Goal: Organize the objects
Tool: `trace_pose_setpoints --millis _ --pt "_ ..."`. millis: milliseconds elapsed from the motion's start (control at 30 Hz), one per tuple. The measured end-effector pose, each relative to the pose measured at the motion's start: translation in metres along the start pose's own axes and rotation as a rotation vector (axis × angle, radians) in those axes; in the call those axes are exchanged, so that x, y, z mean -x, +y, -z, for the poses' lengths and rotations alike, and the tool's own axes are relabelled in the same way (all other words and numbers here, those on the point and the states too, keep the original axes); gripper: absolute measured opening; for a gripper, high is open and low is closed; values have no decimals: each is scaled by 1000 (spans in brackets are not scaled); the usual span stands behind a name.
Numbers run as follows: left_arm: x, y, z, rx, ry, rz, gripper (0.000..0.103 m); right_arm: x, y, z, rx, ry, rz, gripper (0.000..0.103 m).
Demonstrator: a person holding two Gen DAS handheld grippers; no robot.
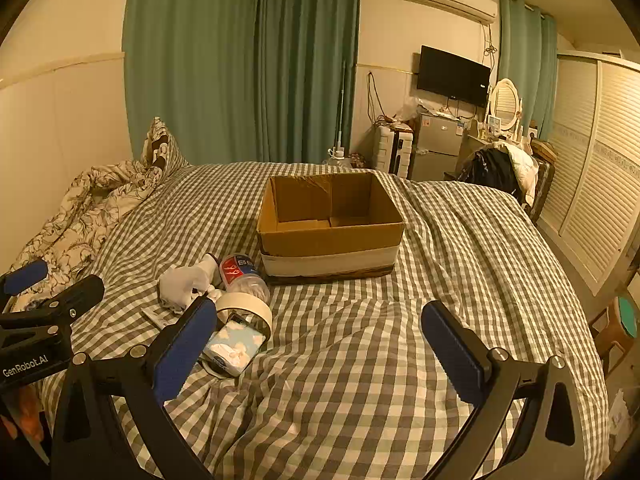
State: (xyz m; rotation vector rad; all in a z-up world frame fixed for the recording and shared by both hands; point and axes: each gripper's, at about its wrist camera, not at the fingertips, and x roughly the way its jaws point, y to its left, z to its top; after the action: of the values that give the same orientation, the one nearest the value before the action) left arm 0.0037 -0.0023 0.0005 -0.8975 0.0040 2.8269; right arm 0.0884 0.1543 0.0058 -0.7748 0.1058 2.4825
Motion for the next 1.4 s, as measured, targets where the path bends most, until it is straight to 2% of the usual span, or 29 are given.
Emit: trace_pose_setpoints --millis 67,100,1133,1167,1400 --pt "0 0 0 -15 1 28 103 -2 0 1 1 1 1 103" --pt "0 0 0 -13 -1 25 103 6 -1 4 2 -4 2 103" --pt "-3 -2 5 -34 11 29 103 2 4 7 8 4 -18 103" --pt "-4 -2 5 -59 16 70 103 2 5 7 9 4 -19 103" --pt "-6 -1 6 -67 23 65 103 2 6 6 10 6 -19 103"
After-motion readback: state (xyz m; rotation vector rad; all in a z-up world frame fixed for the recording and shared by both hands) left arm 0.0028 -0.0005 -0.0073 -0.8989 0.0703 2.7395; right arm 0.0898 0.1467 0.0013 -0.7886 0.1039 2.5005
